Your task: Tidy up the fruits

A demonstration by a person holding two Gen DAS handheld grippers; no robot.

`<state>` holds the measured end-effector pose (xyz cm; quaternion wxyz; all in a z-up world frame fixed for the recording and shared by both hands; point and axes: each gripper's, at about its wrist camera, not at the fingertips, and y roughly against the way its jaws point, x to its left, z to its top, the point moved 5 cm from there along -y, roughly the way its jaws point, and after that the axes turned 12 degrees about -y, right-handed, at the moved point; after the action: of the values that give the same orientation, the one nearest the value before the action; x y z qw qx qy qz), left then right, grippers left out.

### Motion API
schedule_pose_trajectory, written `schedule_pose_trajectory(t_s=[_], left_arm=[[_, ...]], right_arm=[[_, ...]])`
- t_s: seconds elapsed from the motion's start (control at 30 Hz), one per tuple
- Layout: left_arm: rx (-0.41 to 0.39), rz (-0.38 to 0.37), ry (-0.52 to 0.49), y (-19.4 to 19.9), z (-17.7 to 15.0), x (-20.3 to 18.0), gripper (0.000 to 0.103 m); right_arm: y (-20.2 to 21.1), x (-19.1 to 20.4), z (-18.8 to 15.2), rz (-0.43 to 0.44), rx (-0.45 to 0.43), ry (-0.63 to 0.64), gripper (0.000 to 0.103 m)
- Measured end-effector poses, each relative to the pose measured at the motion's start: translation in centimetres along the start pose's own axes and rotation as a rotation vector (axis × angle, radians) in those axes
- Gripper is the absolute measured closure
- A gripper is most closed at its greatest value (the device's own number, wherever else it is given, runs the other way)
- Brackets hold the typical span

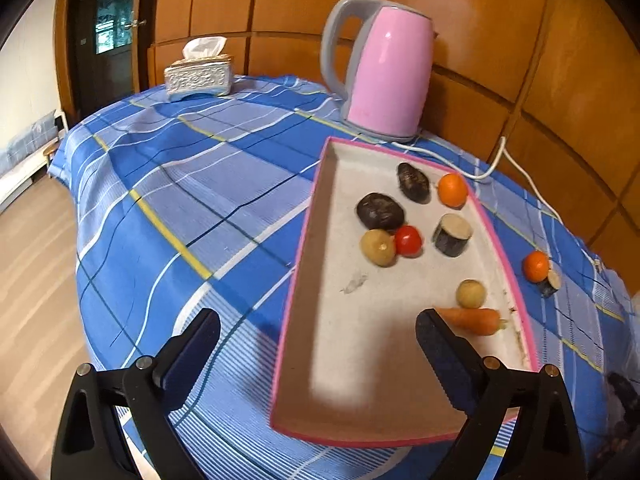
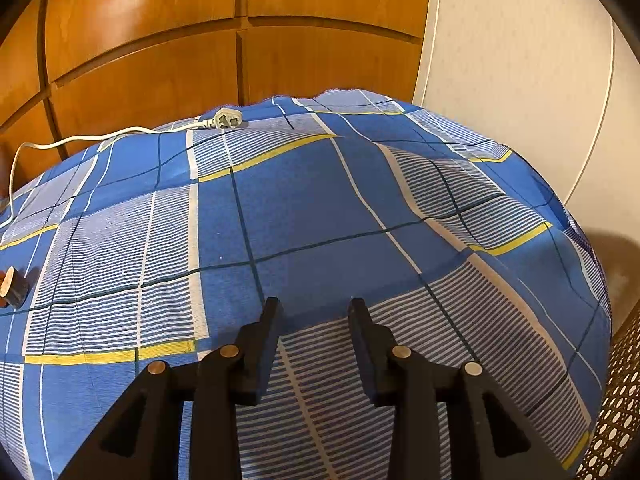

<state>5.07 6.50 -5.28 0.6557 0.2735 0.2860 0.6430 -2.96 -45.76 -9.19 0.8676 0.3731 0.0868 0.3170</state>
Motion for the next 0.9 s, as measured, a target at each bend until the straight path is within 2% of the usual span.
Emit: schedule_pose_trajectory(t_s=[0.07,0.17,0.4,0.57,0.6,0.63,0.73,0.77,0.9], left_arm=[[-0.005,-0.027,-0.022,0.3,0.6,-0.8,0.006],[-0.011,-0.082,-0.068,0.8,1.6,-2.3,0.015],[0.000,-0.255,-0.204,0.9,4.7,-7.9,0.017],[0.024,-0.301,-0.316,0.2,5.6,-12.2,0.017],[0.028,-0.310,-0.346,-0.1,5.8,-12.9,0.020],[0.027,-0.321,-0.388,-0.2,6.0,-14.0,0.030],[0.048,-0.329,-0.467,-0.9,5.9,-15.9,0.038],[0.061,-0.350,-0.482,-1.3,5.9,-16.5,0.044],[0.115,-0.403,-0.514,-3.0,5.9,-18.1,0.046]], right_arm=[[0.0,0.0,0.0,0.004,0.000,-0.003,0.068],[-0.1,-0.1,0.1,0.011,0.002,-0.009,0.067],[-0.2,-0.1,0.1,0.019,0.003,-0.014,0.067],[-0.1,-0.2,0.0,0.024,0.003,-0.018,0.067],[-0.1,-0.1,0.0,0.024,0.003,-0.019,0.066],[-0.1,-0.1,0.0,0.025,0.003,-0.020,0.066],[-0.2,-0.2,0.0,0.027,0.002,-0.021,0.066],[-0.2,-0.2,0.0,0.028,0.002,-0.021,0.066],[-0.1,-0.2,0.0,0.031,0.001,-0.023,0.066]])
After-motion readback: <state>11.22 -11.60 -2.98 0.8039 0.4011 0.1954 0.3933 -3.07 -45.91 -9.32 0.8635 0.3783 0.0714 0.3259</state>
